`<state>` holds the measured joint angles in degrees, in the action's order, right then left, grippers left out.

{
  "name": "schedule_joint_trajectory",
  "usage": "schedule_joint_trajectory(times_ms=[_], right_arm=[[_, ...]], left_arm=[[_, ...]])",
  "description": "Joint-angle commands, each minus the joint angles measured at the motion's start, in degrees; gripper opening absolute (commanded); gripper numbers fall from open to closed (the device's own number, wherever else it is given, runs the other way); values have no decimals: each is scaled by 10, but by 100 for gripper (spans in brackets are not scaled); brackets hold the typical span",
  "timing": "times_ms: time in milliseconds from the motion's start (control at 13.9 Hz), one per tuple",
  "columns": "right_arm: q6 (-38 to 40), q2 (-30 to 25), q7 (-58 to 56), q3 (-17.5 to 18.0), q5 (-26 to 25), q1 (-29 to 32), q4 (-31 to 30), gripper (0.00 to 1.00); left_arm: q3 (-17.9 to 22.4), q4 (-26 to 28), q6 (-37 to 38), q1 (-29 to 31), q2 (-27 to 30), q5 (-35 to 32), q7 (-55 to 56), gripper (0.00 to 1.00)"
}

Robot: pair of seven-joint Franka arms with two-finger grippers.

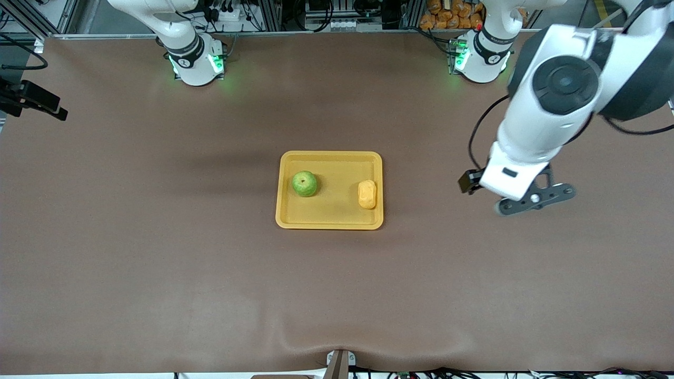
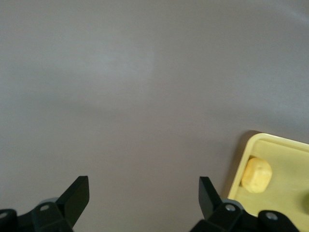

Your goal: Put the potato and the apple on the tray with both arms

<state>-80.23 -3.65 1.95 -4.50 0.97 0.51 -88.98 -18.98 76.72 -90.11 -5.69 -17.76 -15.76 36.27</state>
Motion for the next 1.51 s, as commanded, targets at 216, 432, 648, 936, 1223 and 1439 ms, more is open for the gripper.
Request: schedule_joint_trajectory(times_ms=[216, 432, 648, 936, 1223, 1439], right_arm=[[-5, 15, 17, 2, 4, 8, 23, 100], [-4, 15, 17, 1, 0, 7, 25, 100], [-3, 15, 18, 2, 3, 4, 27, 100], [0, 21, 18, 2, 3, 1, 25, 100], [0, 24, 18, 2, 6, 4, 26, 100], [-2, 24, 15, 3, 9, 4, 26, 100]], left_arm=[[-4, 20, 12, 62, 58, 12, -100, 100], [-3, 20, 26, 84, 76, 13, -109, 100], [-3, 19, 33, 117, 84, 33, -156, 100], [2, 21, 32, 170, 105, 93, -240, 100], [121, 97, 31, 77, 171, 123, -270, 100], [201, 148, 32, 27, 220, 173, -314, 100]])
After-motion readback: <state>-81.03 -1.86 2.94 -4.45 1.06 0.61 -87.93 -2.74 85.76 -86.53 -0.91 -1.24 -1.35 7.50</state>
